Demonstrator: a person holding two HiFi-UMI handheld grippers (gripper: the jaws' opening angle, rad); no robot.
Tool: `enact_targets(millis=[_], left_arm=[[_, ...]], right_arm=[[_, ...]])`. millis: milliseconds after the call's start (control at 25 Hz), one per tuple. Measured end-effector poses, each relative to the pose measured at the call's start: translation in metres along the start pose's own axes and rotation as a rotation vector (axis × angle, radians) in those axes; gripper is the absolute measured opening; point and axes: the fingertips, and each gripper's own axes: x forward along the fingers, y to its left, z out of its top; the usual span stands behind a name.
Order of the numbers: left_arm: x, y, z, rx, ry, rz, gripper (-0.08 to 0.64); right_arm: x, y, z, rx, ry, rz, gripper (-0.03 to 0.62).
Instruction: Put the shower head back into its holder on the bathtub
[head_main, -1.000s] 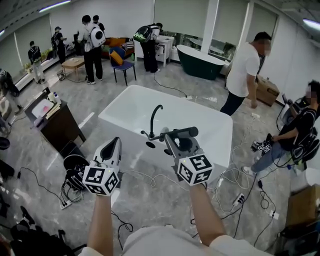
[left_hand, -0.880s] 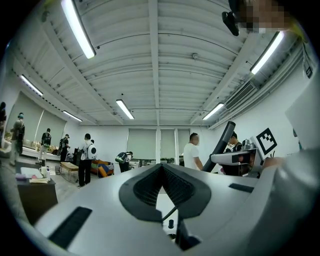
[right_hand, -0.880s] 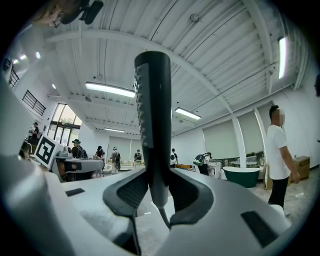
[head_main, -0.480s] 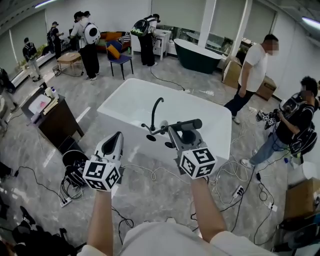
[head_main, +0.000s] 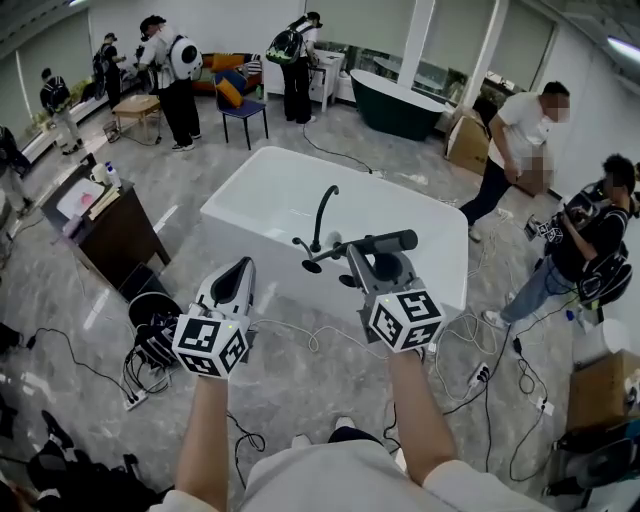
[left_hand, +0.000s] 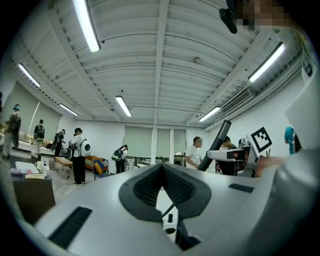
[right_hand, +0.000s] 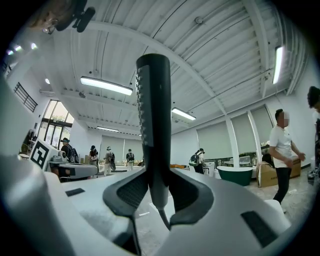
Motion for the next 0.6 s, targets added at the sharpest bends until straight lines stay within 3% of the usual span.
enact_targets(millis=[600], left_arm=[[0.021, 0.031, -0.005, 0.009, -0.003, 0.033, 0.009]], right_arm=[[0.044, -0.012, 0.006, -0.032, -0.033, 0.038, 0.141]])
